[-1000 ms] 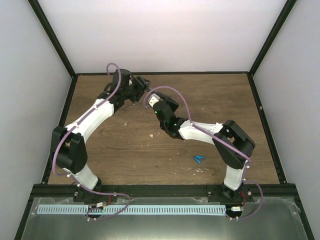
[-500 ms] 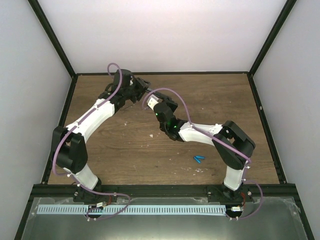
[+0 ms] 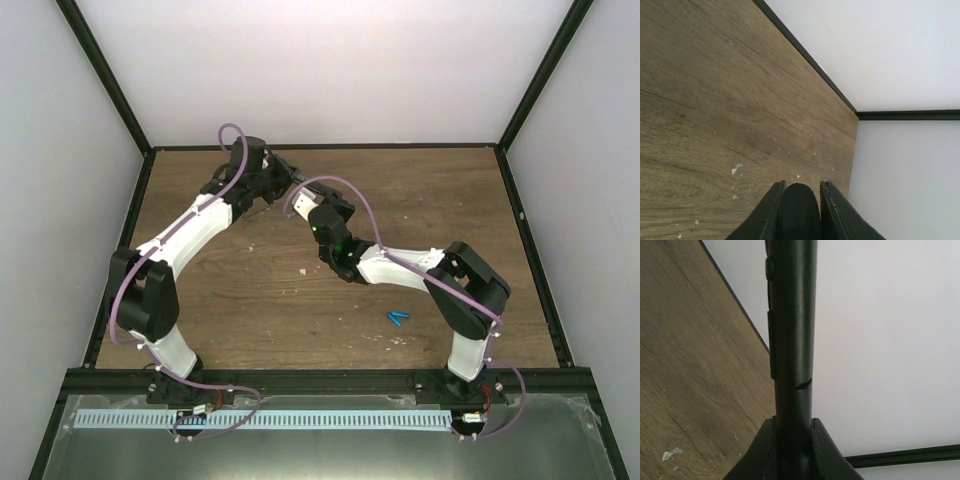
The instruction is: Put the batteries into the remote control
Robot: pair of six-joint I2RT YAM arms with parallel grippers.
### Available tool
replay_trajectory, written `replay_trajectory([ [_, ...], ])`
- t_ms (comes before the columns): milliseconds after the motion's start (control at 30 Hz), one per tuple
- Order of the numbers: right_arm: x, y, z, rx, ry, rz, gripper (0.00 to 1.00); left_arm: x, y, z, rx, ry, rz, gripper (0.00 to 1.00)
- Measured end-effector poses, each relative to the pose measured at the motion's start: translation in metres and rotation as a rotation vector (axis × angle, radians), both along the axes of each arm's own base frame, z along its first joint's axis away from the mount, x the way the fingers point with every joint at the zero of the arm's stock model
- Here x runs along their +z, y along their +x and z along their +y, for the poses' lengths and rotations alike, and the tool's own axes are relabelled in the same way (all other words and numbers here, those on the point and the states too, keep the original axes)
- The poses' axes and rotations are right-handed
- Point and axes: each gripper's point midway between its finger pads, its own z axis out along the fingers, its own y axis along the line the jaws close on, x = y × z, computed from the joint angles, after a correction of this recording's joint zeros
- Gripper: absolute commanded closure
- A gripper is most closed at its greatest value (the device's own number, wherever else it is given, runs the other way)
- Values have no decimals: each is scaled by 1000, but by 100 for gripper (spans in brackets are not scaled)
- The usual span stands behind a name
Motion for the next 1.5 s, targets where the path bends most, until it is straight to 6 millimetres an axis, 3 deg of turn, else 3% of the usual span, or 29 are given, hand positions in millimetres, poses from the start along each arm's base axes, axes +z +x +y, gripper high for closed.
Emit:
replay_trajectory([
  [133,1,0,0,-2,13,-4,97,4,1,-1,1,-10,-7,89],
  [267,2,0,0,-5,40,-9,84,8,2,-1,0,-9,-17,93],
  [367,-1,0,0,-6,58,5,68,7,2,-1,-9,5,-26,96],
  [567,-9,0,-7,18,167,98,21,8,5,1,-33,27,-61,100],
  [733,9,-6,-14,106,332,188,1,-2,8,9,-81,47,-110,100],
  [967,36,-33,-17,322,511,298,0,-15,7,22,-197,33,-194,100],
  [1100,28,-44,-14,429,547,406,0,-8,2,22,-300,-4,-289,100],
  [1500,1,-61,-10,541,575,591,1,24,-37,-10,-598,-121,-518,100],
])
